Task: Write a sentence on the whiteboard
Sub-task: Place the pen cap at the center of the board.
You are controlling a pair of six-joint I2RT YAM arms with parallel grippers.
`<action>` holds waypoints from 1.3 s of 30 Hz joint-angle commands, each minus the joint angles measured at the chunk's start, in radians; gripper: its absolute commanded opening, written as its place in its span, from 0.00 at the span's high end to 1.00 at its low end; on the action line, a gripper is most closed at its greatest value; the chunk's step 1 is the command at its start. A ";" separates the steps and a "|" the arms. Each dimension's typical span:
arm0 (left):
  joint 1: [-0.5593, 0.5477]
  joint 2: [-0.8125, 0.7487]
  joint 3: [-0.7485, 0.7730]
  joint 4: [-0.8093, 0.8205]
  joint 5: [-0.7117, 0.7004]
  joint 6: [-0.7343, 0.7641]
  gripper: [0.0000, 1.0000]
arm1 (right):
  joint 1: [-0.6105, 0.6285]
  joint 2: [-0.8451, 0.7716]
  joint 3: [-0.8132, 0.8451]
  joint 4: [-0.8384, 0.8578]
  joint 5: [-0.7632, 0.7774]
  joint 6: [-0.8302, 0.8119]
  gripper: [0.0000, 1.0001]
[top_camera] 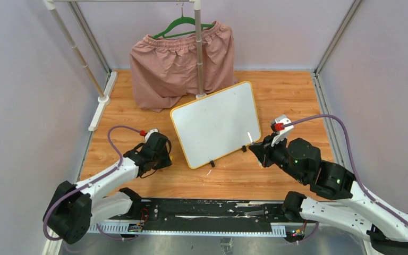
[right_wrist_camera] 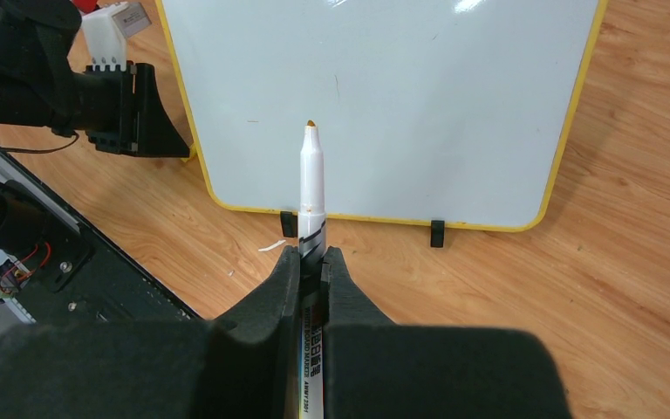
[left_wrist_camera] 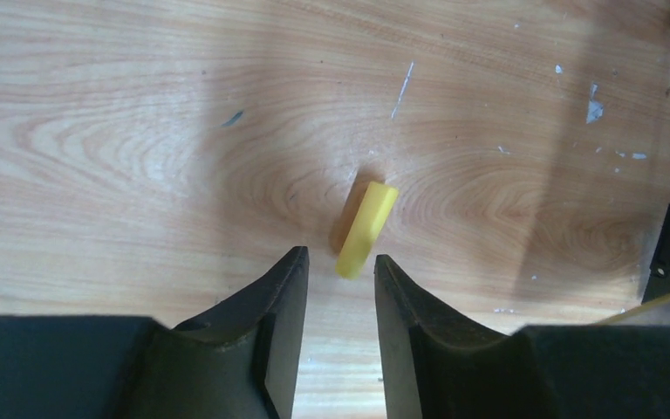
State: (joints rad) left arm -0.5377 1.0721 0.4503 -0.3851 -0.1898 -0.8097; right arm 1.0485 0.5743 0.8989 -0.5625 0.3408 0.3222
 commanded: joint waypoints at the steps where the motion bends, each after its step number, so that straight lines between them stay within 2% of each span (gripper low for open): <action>1: 0.007 -0.114 0.023 -0.101 -0.057 -0.013 0.60 | 0.001 0.004 0.008 -0.003 -0.005 0.008 1.00; 8: 0.007 -0.304 0.141 -0.279 -0.102 0.015 0.49 | 0.001 0.018 0.034 -0.004 -0.035 -0.010 1.00; 12: 0.007 -0.396 0.229 -0.285 -0.021 0.106 0.48 | 0.001 0.033 0.056 0.017 -0.128 -0.054 1.00; 16: 0.007 -0.535 0.285 -0.116 0.163 0.234 0.43 | 0.001 0.057 0.074 0.072 -0.305 -0.091 1.00; 19: 0.007 -0.619 0.283 0.071 0.352 0.262 0.28 | 0.001 0.086 0.084 0.127 -0.462 -0.100 1.00; 21: 0.007 -0.638 0.255 0.241 0.495 0.228 0.20 | 0.001 0.120 0.094 0.165 -0.542 -0.095 1.00; 24: 0.004 -0.598 0.207 0.498 0.701 0.122 0.18 | 0.001 0.158 0.102 0.233 -0.620 -0.073 1.00; 26: 0.001 -0.551 0.188 0.603 0.770 0.052 0.19 | 0.001 0.178 0.100 0.285 -0.644 -0.049 1.00; 32: -0.073 -0.431 0.227 0.675 0.889 0.026 0.20 | 0.001 0.247 0.115 0.400 -0.688 -0.001 1.00; 39: -0.102 -0.417 0.251 0.684 0.935 0.065 0.21 | 0.001 0.324 0.143 0.476 -0.721 0.032 1.00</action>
State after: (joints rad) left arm -0.6319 0.6662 0.6594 0.2260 0.6704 -0.7582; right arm 1.0485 0.8768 1.0016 -0.1825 -0.3325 0.3191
